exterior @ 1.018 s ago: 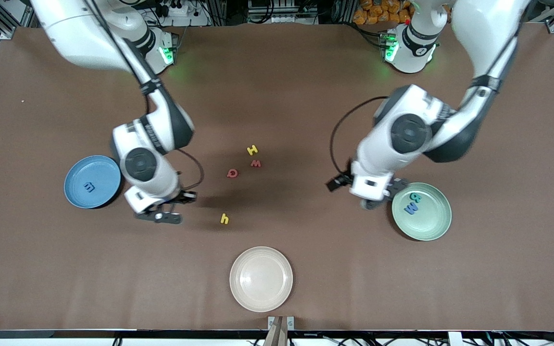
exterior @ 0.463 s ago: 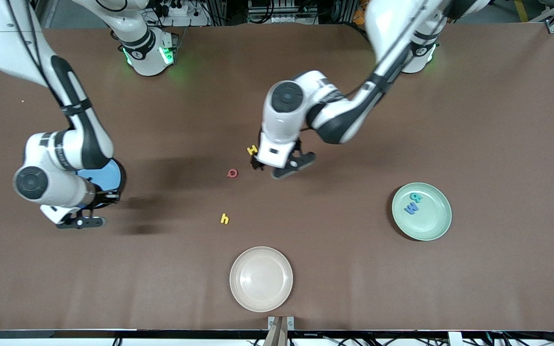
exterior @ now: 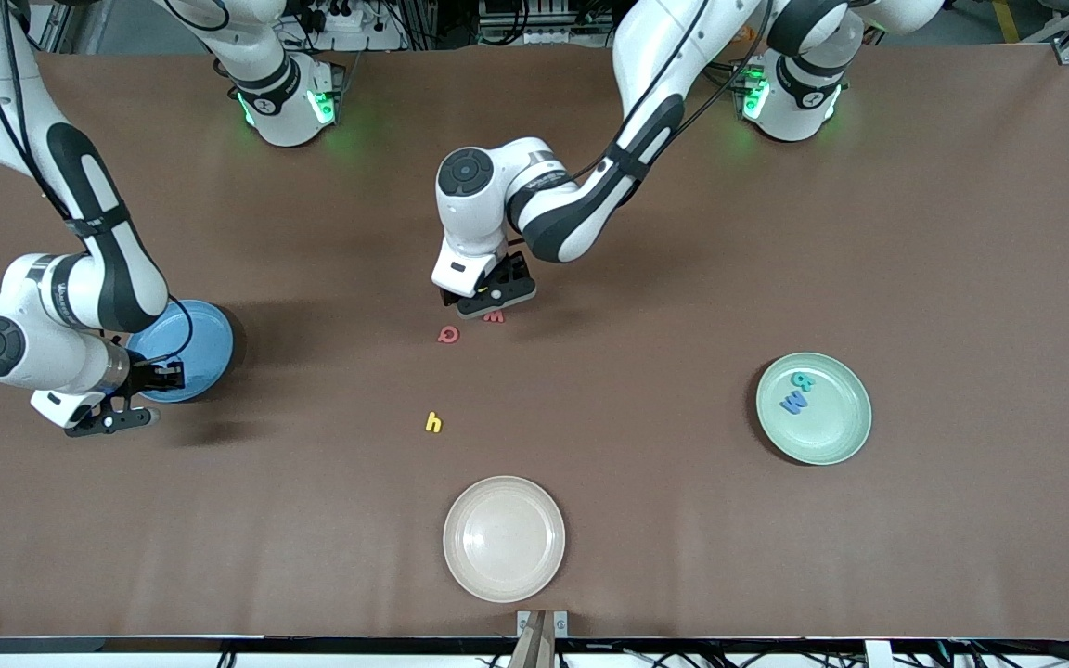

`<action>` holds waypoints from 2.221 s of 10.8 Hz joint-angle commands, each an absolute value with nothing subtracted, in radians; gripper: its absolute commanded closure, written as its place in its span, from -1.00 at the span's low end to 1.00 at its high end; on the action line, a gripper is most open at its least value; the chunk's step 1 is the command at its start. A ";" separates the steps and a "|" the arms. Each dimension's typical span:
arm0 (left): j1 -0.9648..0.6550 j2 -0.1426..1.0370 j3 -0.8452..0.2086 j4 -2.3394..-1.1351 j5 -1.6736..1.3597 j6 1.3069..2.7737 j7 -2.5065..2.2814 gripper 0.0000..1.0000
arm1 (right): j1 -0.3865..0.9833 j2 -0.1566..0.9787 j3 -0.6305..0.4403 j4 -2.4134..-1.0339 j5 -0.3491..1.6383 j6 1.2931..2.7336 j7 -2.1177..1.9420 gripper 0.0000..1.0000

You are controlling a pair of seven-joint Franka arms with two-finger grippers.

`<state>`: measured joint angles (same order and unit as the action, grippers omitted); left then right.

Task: Sort upper and lower case letters into plates
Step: 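Release the g on the blue plate while the left gripper reaches yellow H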

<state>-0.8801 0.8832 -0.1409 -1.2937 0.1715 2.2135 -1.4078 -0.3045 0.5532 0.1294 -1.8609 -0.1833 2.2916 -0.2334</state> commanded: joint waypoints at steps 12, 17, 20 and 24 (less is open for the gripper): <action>-0.913 0.965 -0.124 -1.256 0.015 2.206 -1.474 -0.46 | -0.278 0.594 0.150 -1.835 -0.215 2.313 -0.223 -1.00; -0.911 0.966 -0.123 -1.262 0.014 2.203 -1.470 0.17 | -0.232 0.604 0.158 -1.804 -0.198 2.310 -0.125 -1.00; -0.911 0.957 -0.101 -1.261 0.026 2.203 -1.407 1.00 | -0.161 0.603 0.160 -1.757 -0.195 2.235 -0.031 -1.00; -0.809 0.760 -0.080 -1.262 0.029 2.048 -1.321 1.00 | -0.094 0.600 0.160 -1.721 -0.112 2.207 -0.015 -1.00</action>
